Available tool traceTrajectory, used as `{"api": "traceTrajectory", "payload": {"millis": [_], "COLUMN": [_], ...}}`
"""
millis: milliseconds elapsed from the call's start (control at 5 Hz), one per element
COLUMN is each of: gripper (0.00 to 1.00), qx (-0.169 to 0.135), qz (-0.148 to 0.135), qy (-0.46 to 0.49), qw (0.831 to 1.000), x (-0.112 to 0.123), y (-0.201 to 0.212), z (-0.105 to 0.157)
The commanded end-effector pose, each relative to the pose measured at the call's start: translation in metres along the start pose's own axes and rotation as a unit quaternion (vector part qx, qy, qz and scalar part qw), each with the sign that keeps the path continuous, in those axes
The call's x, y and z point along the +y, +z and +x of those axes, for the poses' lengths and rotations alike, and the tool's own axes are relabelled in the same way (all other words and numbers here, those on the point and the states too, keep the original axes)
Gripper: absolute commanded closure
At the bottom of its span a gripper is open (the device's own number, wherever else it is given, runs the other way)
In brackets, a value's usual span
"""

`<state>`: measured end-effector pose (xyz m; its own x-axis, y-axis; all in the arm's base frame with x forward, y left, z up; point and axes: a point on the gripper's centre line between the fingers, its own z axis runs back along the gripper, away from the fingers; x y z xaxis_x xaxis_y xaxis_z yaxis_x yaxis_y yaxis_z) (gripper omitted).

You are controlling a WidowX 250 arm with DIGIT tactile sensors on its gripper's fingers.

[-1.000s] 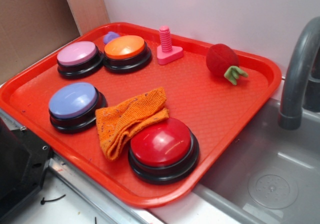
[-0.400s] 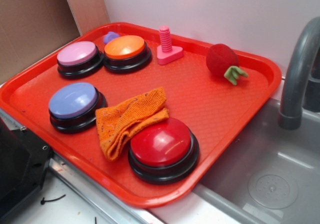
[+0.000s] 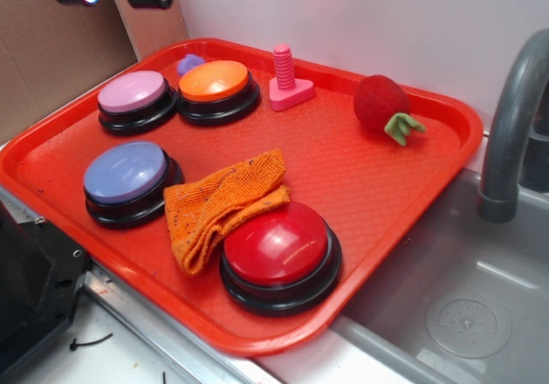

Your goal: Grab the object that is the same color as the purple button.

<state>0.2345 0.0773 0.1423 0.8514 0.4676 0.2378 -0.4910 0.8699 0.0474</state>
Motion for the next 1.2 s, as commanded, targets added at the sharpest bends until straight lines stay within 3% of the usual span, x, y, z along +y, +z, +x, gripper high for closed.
{"api": "traceTrajectory", "payload": {"millis": [0,200,600,1000], "gripper": [0.0,0.0,0.0,0.0], "qx": [-0.068,-0.075,-0.055,-0.006], "qz": [0.0,0.024,0.057,0.02], "qy": [0.068,0.093,0.142,0.14], "qw": [0.995,0.993,0.987,0.99], "x": [0.018,0.023,0.026,0.031], "y": [-0.018,-0.035,-0.07,-0.111], "z": [0.062,0.078,0.081,0.072]}}
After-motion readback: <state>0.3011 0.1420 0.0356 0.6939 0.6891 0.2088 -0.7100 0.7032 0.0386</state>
